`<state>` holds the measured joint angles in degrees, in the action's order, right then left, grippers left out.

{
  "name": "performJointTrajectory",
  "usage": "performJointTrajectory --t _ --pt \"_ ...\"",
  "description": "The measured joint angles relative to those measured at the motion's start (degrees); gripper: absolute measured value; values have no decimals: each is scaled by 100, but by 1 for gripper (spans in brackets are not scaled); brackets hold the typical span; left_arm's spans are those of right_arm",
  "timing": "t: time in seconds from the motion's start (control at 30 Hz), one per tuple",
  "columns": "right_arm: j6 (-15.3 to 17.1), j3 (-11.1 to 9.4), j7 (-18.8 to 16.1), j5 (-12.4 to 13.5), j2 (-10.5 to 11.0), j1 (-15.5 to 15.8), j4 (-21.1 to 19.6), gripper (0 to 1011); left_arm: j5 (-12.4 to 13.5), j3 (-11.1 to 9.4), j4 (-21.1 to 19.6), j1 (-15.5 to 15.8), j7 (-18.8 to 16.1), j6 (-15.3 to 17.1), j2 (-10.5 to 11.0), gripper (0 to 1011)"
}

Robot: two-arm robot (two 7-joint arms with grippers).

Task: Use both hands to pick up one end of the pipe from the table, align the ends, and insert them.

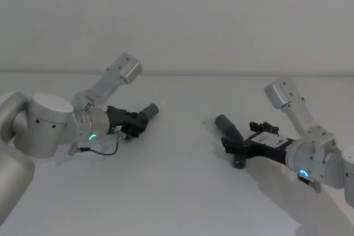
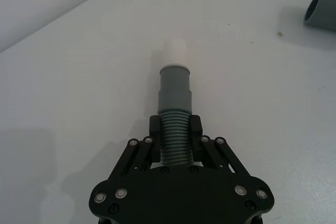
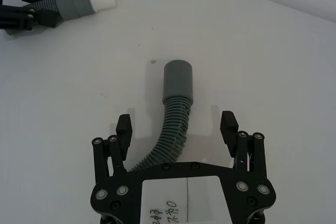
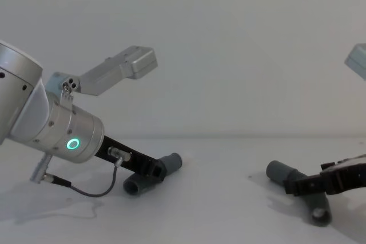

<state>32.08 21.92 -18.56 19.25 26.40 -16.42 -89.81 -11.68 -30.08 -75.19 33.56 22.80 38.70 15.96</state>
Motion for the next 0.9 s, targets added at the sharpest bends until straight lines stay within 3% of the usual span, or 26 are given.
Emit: performJointTrajectory --t 0.47,0.9 --pt "-61 153 -100 -216 -8 -132 141 1001 0 0 0 0 0 0 0 306" --pt "27 133 -104 -275 -70 -149 159 1001 0 0 0 0 0 0 0 306"
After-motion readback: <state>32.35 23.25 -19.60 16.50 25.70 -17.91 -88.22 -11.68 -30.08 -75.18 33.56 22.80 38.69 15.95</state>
